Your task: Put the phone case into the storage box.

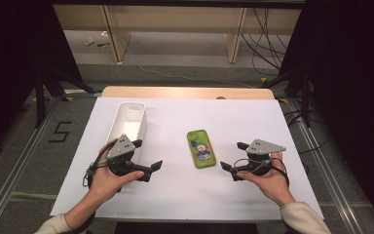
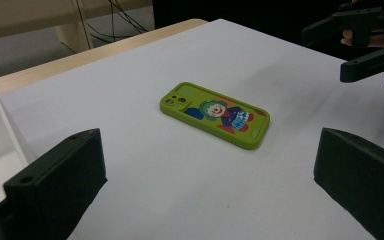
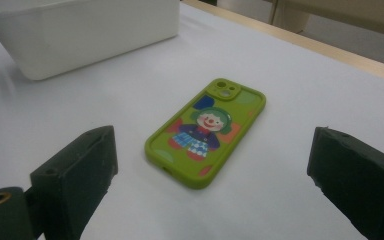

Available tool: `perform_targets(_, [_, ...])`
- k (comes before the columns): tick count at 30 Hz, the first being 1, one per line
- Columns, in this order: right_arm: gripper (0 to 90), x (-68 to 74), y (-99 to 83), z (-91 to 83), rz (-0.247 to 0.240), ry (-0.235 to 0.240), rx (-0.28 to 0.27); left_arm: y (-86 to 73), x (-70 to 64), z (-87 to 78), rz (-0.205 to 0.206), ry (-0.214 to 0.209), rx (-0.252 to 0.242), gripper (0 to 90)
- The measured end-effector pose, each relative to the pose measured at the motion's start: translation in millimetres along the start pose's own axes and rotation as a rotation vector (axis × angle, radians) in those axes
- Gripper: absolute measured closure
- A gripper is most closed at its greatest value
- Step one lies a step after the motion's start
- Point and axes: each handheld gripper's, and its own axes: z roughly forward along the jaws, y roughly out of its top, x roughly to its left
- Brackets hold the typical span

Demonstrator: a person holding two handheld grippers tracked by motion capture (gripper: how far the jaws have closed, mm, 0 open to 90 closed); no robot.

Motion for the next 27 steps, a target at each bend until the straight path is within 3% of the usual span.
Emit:
perform_targets(14, [3.7, -1.4, 16.1, 23.3, 0.022, -0.024, 0.037, -5.6, 2.6, -7.9, 0.002, 0.014, -0.008, 0.0])
perform_targets(27, [3.6, 4.4, 28.4, 52.4, 0.025, -0.023, 0.121, -5.4, 3.4, -8.0, 0.005, 0.037, -0.022, 0.0])
